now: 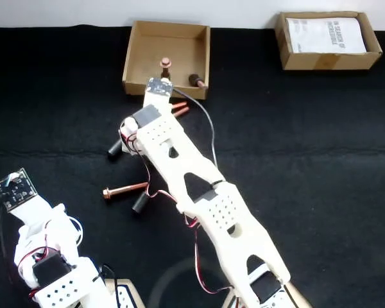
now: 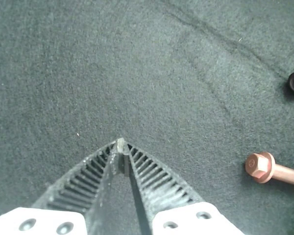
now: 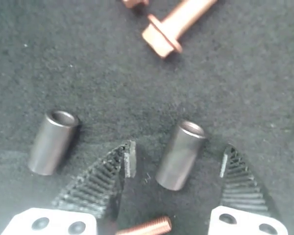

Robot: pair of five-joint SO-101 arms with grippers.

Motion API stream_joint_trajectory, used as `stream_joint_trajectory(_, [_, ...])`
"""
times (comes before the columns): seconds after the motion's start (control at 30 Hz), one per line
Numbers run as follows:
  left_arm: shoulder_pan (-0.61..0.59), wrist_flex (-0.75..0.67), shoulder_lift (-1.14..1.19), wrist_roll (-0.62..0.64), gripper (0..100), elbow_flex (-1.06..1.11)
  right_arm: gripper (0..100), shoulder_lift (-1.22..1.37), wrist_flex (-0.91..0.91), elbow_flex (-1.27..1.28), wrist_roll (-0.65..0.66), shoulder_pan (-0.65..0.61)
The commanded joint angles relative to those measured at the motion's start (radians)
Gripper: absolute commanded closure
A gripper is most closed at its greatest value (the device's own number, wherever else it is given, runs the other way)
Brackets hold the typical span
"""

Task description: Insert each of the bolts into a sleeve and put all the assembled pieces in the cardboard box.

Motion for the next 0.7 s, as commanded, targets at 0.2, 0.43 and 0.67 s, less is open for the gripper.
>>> stream_joint_trajectory(0.2, [-0.013, 0.003, -0.015, 0.005, 99, 0.016, 97.5, 0.061, 0.004, -0.156, -0.002, -0.002])
stream_joint_trajectory(0.43, [-0.013, 0.002, -0.013, 0.005, 99, 0.016, 99.2, 0.059, 0.117, -0.229, -0.002, -0.002])
stream_joint_trajectory(0.67, [-0.012, 0.002, -0.008, 0.005, 99, 0.016, 99.2, 0.059, 0.252, -0.432, 0.034, 0.031])
